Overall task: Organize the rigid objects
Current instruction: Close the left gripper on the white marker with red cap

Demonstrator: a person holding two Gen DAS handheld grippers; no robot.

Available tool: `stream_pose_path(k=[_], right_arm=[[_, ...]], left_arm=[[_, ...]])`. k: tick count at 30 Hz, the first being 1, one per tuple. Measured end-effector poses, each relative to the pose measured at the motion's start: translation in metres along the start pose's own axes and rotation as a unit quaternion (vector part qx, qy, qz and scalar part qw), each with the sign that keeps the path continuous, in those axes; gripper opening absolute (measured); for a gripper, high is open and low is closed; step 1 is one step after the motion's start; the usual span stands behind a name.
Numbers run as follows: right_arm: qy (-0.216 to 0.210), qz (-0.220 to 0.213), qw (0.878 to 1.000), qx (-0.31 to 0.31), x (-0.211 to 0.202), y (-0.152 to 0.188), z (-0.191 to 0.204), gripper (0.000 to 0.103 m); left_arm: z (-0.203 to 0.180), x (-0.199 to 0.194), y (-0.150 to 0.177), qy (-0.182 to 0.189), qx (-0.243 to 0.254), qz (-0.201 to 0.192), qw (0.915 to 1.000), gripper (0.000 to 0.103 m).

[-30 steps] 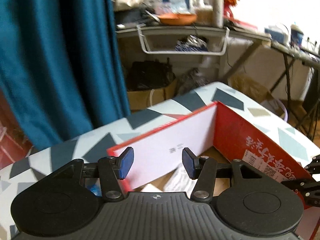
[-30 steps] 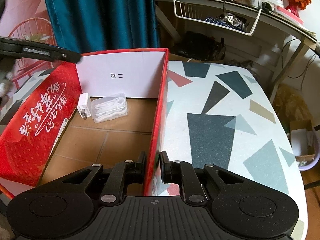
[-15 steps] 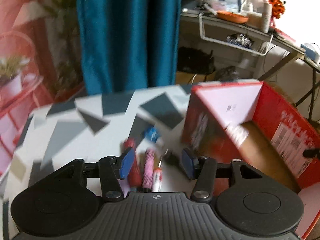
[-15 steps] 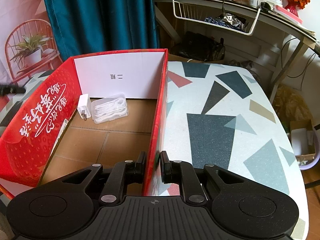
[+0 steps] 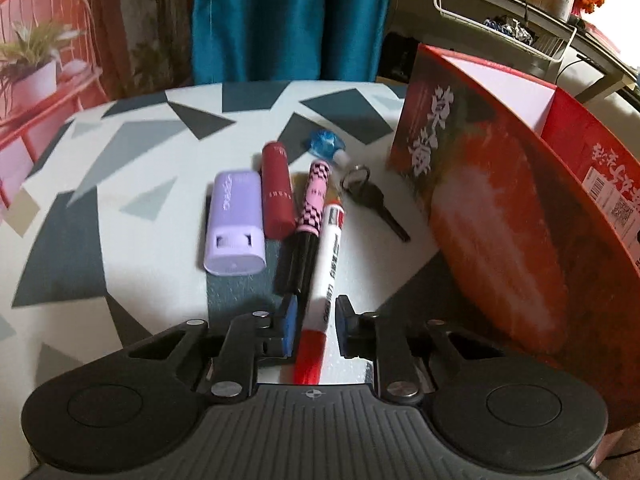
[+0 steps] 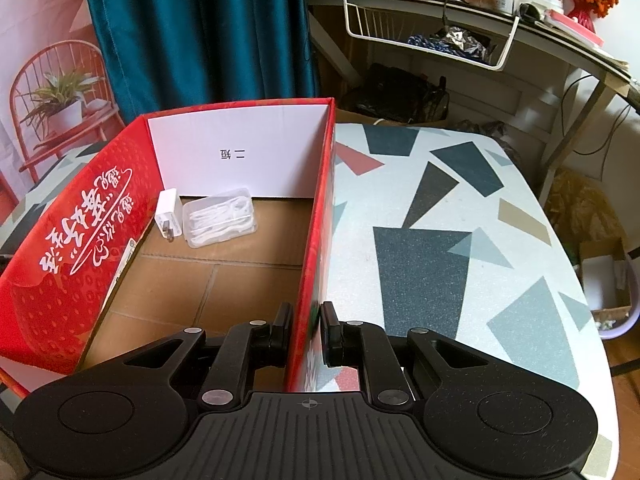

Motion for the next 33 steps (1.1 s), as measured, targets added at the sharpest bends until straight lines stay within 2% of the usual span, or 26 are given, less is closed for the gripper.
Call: stream_pose_path(k=[6, 20, 33], right_arm=[[0.001, 0.0, 1.0, -0.002, 0.0, 0.0, 0.001, 0.013], [0.001, 0.0, 1.0, -0.003, 0.0, 0.0, 0.001, 0.013], [0.005, 0.0, 1.0, -0.002, 0.0, 0.001, 0.0, 0.013]], left_arm=[[-0.009, 0.005, 0.004, 0.006, 0.005, 0.004, 1.0, 0.02], [-0.035, 0.033, -0.018, -0.017, 0.057, -0.007, 0.9982, 0.02], [-0.039, 0.037, -0.023, -0.018, 0.052, -0.014, 0.9984, 0.02]])
Point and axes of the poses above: each gripper's, at about its wrist camera, not at the fingertips, and x roughly the way its jaws point, z to its left, y to its underside, the point moved 5 cm from there along x, roughly the way its jaws point, and after that the axes turned 12 degrees about x, right-handed, at the moved point
